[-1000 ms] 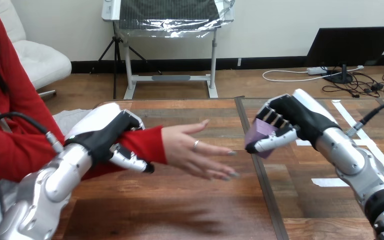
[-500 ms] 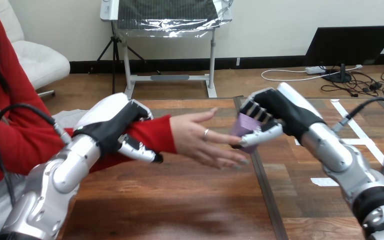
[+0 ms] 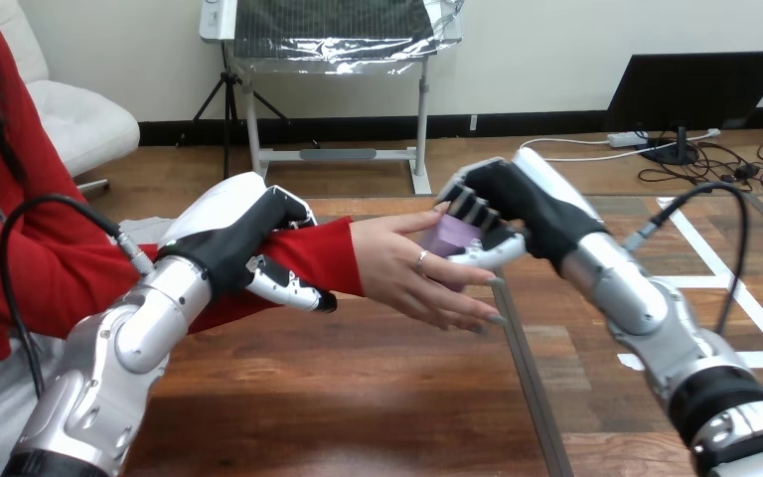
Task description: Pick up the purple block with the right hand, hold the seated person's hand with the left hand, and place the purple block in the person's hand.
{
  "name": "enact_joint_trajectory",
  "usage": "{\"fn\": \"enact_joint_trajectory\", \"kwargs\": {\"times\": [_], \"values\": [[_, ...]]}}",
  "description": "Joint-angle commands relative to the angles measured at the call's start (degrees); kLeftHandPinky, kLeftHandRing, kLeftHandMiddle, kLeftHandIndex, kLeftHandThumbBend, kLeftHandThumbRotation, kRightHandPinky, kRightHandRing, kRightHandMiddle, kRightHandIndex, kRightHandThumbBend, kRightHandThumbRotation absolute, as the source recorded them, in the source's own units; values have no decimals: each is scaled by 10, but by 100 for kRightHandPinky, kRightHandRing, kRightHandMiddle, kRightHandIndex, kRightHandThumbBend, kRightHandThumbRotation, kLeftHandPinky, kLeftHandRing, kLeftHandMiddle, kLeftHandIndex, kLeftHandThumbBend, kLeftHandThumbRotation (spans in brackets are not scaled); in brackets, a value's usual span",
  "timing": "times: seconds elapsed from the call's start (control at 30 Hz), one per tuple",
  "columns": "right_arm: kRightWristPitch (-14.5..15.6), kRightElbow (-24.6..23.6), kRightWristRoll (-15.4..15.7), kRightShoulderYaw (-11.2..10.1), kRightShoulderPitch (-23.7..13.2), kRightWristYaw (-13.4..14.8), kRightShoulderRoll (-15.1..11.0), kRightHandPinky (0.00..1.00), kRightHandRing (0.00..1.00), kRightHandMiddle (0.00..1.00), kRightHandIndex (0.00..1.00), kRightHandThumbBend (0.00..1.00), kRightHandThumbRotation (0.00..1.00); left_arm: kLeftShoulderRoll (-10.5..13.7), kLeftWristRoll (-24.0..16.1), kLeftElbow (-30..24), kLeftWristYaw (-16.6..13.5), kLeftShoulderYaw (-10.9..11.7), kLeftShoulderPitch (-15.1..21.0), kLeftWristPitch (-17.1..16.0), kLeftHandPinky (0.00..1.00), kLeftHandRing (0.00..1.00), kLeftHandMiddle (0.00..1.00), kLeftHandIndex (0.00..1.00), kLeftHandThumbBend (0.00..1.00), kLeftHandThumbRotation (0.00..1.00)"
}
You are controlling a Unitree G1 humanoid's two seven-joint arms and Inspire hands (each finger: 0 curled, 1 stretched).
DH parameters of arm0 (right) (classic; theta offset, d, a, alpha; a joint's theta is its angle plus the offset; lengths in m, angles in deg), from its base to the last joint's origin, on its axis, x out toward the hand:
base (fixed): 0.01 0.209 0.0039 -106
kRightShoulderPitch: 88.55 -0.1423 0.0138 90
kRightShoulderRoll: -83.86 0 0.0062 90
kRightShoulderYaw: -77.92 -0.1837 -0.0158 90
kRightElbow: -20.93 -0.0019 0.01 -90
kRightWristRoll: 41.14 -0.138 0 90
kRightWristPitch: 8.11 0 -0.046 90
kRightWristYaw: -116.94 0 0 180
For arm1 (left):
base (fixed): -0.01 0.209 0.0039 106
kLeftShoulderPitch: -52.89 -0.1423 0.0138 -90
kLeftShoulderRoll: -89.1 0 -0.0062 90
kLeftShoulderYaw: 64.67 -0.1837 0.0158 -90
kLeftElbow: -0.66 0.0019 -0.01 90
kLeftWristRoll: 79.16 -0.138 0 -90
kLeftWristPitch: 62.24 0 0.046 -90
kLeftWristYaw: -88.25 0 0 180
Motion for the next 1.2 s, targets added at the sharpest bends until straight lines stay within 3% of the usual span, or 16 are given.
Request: {"fn": "enact_joint_trajectory", "kwargs": {"times": [0.0, 0.7, 1.17], "values": [[-13, -46, -13, -13, -53, 3, 16, 32, 35, 40, 43, 83, 0, -7, 14, -16, -26, 19, 93, -4, 27, 34, 41, 42, 73, 0], [-6, -54, -12, -6, -69, -10, 51, 30, 34, 39, 42, 85, 0, -11, 16, -16, -23, 17, 90, -7, 28, 35, 42, 43, 73, 0], [-1, -57, -8, -1, -74, -16, 60, 31, 35, 39, 42, 85, 0, -9, 16, -16, -30, 17, 81, -13, 28, 35, 42, 43, 74, 0]]}}
